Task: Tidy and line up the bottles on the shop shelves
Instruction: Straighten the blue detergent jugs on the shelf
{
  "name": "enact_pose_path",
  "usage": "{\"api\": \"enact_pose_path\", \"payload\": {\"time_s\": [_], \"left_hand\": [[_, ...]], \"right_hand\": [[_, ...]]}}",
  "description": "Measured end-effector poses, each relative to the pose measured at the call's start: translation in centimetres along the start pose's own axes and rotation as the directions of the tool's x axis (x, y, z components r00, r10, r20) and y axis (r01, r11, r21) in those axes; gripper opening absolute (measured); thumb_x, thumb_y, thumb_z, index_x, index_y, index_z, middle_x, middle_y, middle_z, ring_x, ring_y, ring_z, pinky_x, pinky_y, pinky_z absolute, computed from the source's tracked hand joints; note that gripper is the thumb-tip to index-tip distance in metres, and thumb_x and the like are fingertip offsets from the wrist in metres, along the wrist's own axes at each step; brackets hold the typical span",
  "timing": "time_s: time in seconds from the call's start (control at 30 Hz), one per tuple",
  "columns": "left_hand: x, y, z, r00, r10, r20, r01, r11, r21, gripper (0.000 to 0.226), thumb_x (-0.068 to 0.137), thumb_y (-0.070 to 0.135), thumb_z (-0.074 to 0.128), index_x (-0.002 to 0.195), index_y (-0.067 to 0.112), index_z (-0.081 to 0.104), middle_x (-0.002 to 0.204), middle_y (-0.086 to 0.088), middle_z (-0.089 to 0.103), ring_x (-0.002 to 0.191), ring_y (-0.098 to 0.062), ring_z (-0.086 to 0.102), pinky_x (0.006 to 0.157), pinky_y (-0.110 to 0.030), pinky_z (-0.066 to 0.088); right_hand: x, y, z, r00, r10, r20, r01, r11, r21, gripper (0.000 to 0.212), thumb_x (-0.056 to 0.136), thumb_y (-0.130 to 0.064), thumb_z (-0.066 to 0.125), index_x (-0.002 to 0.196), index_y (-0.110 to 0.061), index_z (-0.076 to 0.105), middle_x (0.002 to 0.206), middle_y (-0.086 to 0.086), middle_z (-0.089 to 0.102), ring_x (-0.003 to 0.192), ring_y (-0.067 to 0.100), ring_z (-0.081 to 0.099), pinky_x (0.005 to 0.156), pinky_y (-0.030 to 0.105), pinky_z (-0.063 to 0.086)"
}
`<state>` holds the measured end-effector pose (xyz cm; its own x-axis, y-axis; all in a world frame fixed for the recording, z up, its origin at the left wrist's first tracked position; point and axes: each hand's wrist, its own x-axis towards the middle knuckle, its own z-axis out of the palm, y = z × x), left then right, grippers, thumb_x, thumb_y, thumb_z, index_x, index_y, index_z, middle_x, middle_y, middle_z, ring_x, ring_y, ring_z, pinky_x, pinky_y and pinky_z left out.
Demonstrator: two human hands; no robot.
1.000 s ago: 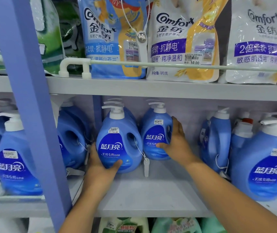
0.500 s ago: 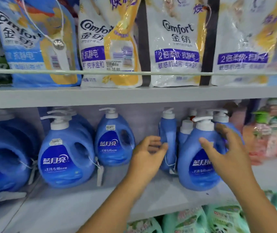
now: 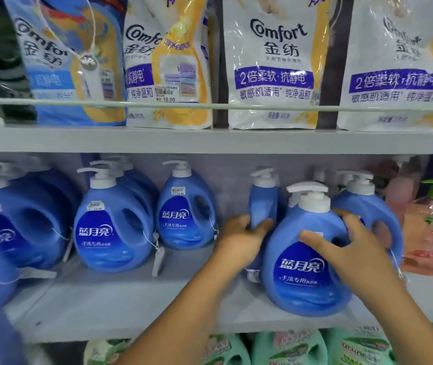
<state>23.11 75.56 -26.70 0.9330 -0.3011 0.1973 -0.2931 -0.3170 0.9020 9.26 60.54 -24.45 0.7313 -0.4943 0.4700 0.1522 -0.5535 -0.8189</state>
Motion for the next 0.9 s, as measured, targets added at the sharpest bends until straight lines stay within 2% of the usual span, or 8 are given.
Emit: {"api": "enact_pose_path", "payload": {"time_s": [0.13,0.3,0.43,0.5,0.57,0.63,0.7,0.9], "left_hand": [[-4.3,-3.2,-2.8,0.946,0.134,-0.297,-0.128,0.991,0.039,0.050,0.073,0.074,0.058,0.064,0.026,0.048,0.052,0.006,0.050,0.048,-0.009,0.042,0.054,-0.036,0.043],[-4.9,-2.8,-3.6,0.787,0.184,-0.589,-0.015,0.960,0.280,0.054,0.091,0.058,0.063,0.062,0.016,0.045,0.057,0.002,0.051,0.055,-0.023,0.049,0.053,-0.034,0.029],[-4.5,-3.3,-3.8,0.846,0.138,-0.515,-0.065,0.986,0.156,0.033,0.105,0.037,0.050,0.091,0.009,0.061,0.087,-0.005,0.067,0.085,-0.031,0.064,0.065,-0.033,0.038],[-5.6,-2.9,-3.4,0.900,0.137,-0.415,-0.156,0.988,-0.012,0.030,0.107,0.036,0.047,0.121,0.013,0.060,0.123,-0.003,0.066,0.113,-0.018,0.062,0.081,-0.017,0.045],[-7.0,-2.4,-2.9,0.855,0.282,-0.435,-0.304,0.952,0.018,0.045,0.103,0.051,0.045,0.139,0.023,0.050,0.147,0.010,0.046,0.133,-0.002,0.045,0.093,-0.001,0.037],[-7.5,-2.4,-2.5,0.811,0.425,-0.402,-0.407,0.903,0.136,0.048,0.096,0.066,0.047,0.133,0.035,0.052,0.138,0.023,0.046,0.130,0.004,0.046,0.099,-0.005,0.036],[-7.5,-1.6,-2.6,0.888,0.367,-0.279,-0.362,0.930,0.071,0.048,0.082,0.076,0.058,0.125,0.056,0.047,0.125,0.035,0.055,0.117,0.012,0.054,0.088,-0.002,0.042],[-7.9,-0.2,-2.9,0.933,0.310,-0.183,-0.317,0.948,-0.009,0.061,0.061,0.069,0.081,0.110,0.076,0.045,0.109,0.042,0.064,0.097,0.016,0.063,0.072,-0.010,0.053]], "right_hand": [[0.1,0.0,0.9,0.996,-0.019,0.085,0.016,0.999,0.035,0.051,0.055,-0.074,0.070,0.100,-0.056,0.055,0.100,-0.039,0.064,0.086,-0.015,0.064,0.059,0.016,0.050],[-0.1,-1.0,4.2,0.969,-0.066,0.239,0.032,0.989,0.143,0.053,0.067,-0.068,0.068,0.116,-0.055,0.052,0.108,-0.030,0.067,0.094,-0.011,0.066,0.065,0.007,0.050],[0.1,-0.4,4.7,0.928,-0.093,0.361,0.055,0.992,0.113,0.073,0.077,-0.068,0.062,0.143,-0.045,0.042,0.135,-0.025,0.057,0.118,-0.008,0.058,0.087,0.018,0.054],[0.6,-0.1,3.6,0.907,-0.111,0.406,0.082,0.993,0.088,0.069,0.080,-0.067,0.059,0.143,-0.045,0.045,0.141,-0.026,0.053,0.126,-0.007,0.053,0.104,0.027,0.049],[1.4,0.5,1.6,0.958,-0.176,0.225,0.170,0.984,0.049,0.046,0.085,-0.063,0.058,0.127,-0.046,0.057,0.137,-0.024,0.055,0.126,-0.007,0.051,0.109,0.027,0.043],[3.0,1.2,-1.5,0.966,-0.216,-0.140,0.215,0.976,-0.023,0.025,0.092,-0.055,0.062,0.111,-0.039,0.063,0.123,-0.012,0.062,0.116,0.004,0.057,0.103,0.032,0.046],[4.9,1.9,-4.7,0.934,-0.197,-0.299,0.163,0.977,-0.135,0.033,0.090,-0.051,0.066,0.113,-0.029,0.066,0.112,-0.008,0.062,0.106,0.010,0.057,0.089,0.031,0.044],[7.9,2.7,-6.2,0.999,-0.041,-0.019,0.037,0.983,-0.179,0.039,0.084,-0.037,0.081,0.113,-0.029,0.056,0.088,-0.016,0.062,0.075,0.001,0.057,0.057,0.012,0.041]]}}
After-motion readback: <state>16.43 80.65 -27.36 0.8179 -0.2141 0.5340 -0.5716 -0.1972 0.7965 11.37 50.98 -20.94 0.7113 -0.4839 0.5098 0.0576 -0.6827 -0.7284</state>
